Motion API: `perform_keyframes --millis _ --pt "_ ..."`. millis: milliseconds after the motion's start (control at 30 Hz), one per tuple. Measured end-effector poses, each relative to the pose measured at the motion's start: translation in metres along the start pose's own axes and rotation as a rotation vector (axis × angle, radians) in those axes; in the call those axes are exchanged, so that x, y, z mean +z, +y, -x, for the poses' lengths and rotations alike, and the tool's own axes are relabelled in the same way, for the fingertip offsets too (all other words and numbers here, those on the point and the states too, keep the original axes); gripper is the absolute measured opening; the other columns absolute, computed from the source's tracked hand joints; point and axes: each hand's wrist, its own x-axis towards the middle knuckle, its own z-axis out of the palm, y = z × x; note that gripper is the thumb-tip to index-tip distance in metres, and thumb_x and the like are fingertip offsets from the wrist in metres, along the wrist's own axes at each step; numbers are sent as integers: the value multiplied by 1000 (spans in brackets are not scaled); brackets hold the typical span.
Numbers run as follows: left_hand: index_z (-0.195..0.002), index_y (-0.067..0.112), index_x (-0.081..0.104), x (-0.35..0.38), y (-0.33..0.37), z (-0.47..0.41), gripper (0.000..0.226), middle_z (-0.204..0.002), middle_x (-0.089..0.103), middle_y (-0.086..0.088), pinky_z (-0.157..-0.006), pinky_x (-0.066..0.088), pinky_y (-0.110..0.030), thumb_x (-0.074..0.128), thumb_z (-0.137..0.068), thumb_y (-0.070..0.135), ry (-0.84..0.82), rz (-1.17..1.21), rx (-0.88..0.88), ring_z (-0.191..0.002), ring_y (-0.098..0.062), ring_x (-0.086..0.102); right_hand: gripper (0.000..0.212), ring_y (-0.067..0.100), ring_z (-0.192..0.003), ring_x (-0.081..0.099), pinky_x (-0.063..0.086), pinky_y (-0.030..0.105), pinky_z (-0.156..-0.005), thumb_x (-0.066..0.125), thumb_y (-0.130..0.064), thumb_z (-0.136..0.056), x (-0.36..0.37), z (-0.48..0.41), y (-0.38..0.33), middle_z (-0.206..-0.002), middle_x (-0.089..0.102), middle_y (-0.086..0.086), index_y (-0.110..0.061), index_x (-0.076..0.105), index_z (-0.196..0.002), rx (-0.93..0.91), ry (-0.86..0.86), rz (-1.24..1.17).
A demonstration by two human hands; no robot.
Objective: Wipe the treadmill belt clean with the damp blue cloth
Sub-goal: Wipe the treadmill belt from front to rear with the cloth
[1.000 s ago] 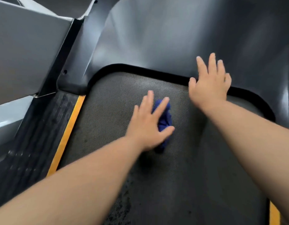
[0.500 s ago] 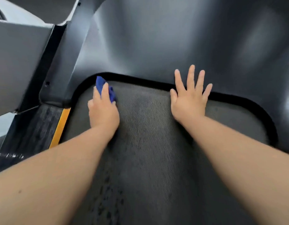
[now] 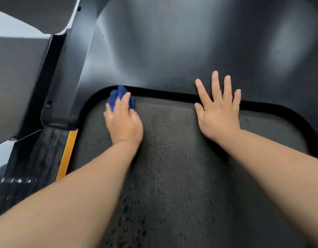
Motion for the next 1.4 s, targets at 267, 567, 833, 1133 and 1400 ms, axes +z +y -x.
perform_keyframes --millis 267,567,833,1133,1400 --pt "-123 20 59 13 30 33 46 -127 61 -3 -97 38 -58 56 -78 12 -159 -117 836 -116 -35 55 62 31 -146 11 11 54 -114 46 -20 -91 1 21 29 -159 17 1 -23 24 -149 -135 92 21" --pt "-102 18 65 14 55 43 24 -106 66 -1 -81 37 -35 53 -82 19 -118 144 256 -88 -35 56 54 33 -139 29 22 53 -111 28 -32 -91 24 54 37 -150 37 9 -17 43 -141 -97 44 -83" --pt "-112 17 64 13 13 11 33 -121 63 -4 -85 41 -44 48 -84 11 -158 -65 679 -94 -34 56 54 32 -137 32 25 53 -109 27 -33 -92 19 55 60 -149 38 8 -17 38 -143 -67 38 -4" --pt "-110 16 66 35 91 91 38 -117 64 -3 -94 43 -55 38 -87 26 -404 34 823 -99 -34 59 58 33 -137 34 22 50 -112 29 -29 -89 21 58 62 -148 39 13 -9 39 -142 -62 66 -85" --pt "-130 20 56 1 9 -6 38 -137 53 2 -107 23 -60 44 -93 26 -272 -157 537 -125 -32 42 58 36 -137 30 17 46 -116 31 -26 -89 24 60 68 -146 36 21 0 38 -140 -64 87 -142"
